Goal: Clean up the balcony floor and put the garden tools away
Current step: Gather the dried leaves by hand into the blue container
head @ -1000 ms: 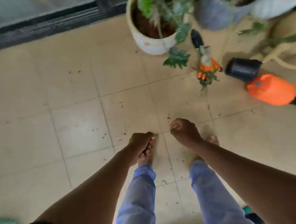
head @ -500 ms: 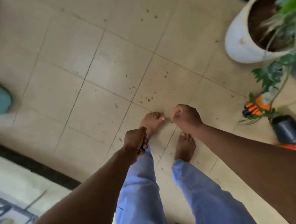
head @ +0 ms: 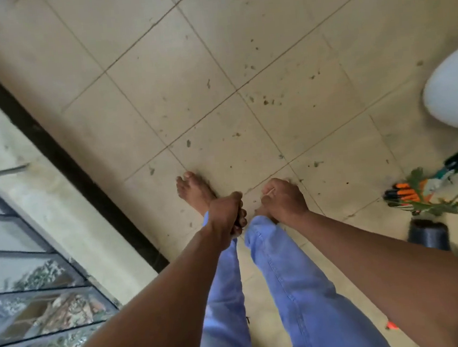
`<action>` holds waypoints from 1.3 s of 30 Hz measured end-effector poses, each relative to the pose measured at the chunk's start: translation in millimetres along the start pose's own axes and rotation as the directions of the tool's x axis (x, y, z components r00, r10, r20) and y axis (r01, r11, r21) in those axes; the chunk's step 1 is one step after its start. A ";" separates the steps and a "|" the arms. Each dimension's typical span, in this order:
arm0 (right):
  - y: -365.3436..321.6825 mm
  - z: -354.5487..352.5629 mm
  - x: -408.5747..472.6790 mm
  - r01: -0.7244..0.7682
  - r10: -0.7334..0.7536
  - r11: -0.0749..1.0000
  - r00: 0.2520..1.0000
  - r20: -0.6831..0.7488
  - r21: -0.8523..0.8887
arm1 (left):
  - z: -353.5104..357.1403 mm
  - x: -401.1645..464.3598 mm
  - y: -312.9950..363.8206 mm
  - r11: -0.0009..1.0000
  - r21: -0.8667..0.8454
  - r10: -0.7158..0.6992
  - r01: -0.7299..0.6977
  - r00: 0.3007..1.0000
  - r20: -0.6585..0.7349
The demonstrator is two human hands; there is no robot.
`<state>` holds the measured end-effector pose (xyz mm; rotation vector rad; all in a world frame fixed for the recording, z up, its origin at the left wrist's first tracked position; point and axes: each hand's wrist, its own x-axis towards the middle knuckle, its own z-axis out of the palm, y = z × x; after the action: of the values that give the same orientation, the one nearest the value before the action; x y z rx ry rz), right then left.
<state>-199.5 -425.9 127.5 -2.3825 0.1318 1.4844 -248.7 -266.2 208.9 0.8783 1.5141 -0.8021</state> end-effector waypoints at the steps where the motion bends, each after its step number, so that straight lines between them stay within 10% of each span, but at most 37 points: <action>1: -4.0 4.4 0.4 0.000 0.000 1.000 1.000 0.016 -0.018 | -7.3 3.9 -5.8 0.999 -0.028 -0.029 0.029 0.999 0.019; 16: -203.7 68.3 80.8 0.375 -0.394 0.893 0.919 -0.026 -0.249 | -130.9 91.4 44.9 0.951 -0.297 0.078 -0.089 0.996 -0.048; 39: -210.0 145.4 199.7 0.724 -0.801 0.427 0.581 0.146 -0.541 | -163.5 214.0 -41.7 0.691 -0.722 0.035 -0.026 0.999 -0.002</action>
<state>-181.2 -162.3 -60.3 -2.3405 -1.3841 0.9317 -378.2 -124.5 15.4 0.2885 1.6110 -0.1206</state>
